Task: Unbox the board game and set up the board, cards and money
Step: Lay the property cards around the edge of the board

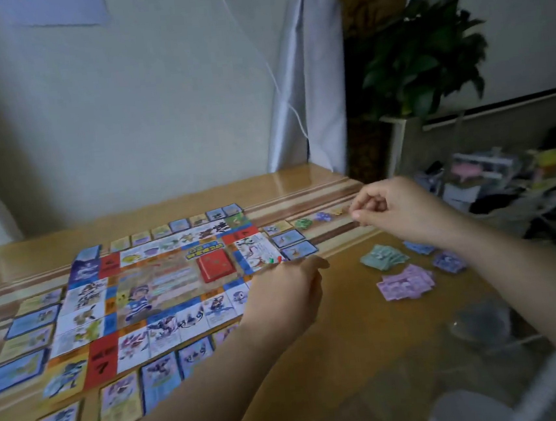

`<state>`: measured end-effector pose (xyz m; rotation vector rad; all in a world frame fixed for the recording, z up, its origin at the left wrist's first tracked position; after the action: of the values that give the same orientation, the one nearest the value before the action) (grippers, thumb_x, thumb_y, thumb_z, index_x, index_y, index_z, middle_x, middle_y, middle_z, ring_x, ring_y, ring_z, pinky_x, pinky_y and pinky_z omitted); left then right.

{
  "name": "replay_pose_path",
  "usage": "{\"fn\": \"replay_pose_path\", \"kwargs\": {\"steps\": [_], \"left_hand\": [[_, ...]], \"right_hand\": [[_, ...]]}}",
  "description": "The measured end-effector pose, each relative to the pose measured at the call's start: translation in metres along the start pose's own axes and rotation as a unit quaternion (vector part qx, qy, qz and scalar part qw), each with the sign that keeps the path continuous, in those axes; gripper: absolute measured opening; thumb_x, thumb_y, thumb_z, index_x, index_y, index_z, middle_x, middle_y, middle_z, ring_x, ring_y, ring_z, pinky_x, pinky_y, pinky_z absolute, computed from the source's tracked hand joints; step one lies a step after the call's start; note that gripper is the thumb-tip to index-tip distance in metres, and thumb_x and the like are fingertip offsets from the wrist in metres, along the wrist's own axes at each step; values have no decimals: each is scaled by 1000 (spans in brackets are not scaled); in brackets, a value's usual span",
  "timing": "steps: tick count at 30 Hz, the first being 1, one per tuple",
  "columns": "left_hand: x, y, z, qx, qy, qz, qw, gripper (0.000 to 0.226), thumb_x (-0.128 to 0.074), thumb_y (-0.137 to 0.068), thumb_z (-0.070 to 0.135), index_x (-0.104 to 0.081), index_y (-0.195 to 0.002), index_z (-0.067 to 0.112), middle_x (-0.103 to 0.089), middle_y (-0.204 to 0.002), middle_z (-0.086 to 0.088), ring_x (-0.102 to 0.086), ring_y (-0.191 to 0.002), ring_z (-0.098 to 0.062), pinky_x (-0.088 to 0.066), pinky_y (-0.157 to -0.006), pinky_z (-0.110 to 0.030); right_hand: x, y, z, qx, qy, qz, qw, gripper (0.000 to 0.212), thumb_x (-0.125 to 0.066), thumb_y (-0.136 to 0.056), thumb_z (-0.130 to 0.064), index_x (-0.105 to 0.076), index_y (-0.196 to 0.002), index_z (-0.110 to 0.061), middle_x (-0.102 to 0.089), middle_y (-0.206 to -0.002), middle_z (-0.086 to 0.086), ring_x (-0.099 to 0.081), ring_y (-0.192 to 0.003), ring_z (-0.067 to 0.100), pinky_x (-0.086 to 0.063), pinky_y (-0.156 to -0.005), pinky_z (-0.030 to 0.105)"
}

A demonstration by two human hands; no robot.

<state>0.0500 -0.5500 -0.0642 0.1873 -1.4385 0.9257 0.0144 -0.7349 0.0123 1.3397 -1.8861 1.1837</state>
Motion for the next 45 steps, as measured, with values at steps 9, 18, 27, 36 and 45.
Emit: {"fn": "replay_pose_path", "kwargs": {"steps": [9,18,27,36,45], "left_hand": [[-63,-37,42,-75,-48,-143,986,35,-38,-99,24,-48,-131,33,-54,-129,5,-57,-109,-28,-49,-89,-38],[-75,-45,47,-88,-99,-183,974,38,-31,-102,36,-43,-138,33,-52,-132,3,-54,-113,-22,-40,-99,-36],[-77,-42,45,-79,-76,-188,976,40,-30,-101,39,-40,-140,35,-49,-134,5,-50,-117,-19,-40,-101,-35],[-77,-40,43,-81,-58,-190,977,41,-28,-102,40,-37,-141,38,-44,-140,8,-47,-122,-17,-38,-102,-34],[-77,-39,43,-79,-63,-194,976,41,-26,-102,40,-36,-142,37,-42,-142,7,-46,-122,-18,-38,-101,-35]], "right_hand": [[-10,21,105,-118,65,-47,990,7,-66,-87,-17,-72,-91,-19,-70,-92,-2,-58,-79,5,-45,-72,22],[-27,-30,101,-71,164,-260,949,49,-64,-88,-10,-53,-133,-21,-50,-138,2,-51,-120,19,-43,-90,26],[-47,-55,91,-15,301,-389,871,62,-72,-81,-10,-49,-137,-23,-48,-140,0,-48,-123,22,-45,-98,35],[-52,-57,95,-9,344,-387,856,54,-77,-77,-14,-53,-124,-19,-50,-127,2,-52,-112,21,-49,-92,37],[-49,-63,89,-60,381,-432,815,55,-72,-82,-32,-52,-128,-10,-53,-109,1,-51,-99,18,-44,-80,30]]}}
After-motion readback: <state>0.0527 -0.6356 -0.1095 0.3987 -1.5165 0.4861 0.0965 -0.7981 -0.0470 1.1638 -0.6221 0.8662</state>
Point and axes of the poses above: each hand's wrist, its own y-axis away from the middle knuckle, its own x-axis out of the back of the hand, z = x × y, the point moved 2 cm from there along -y, towards the middle knuckle
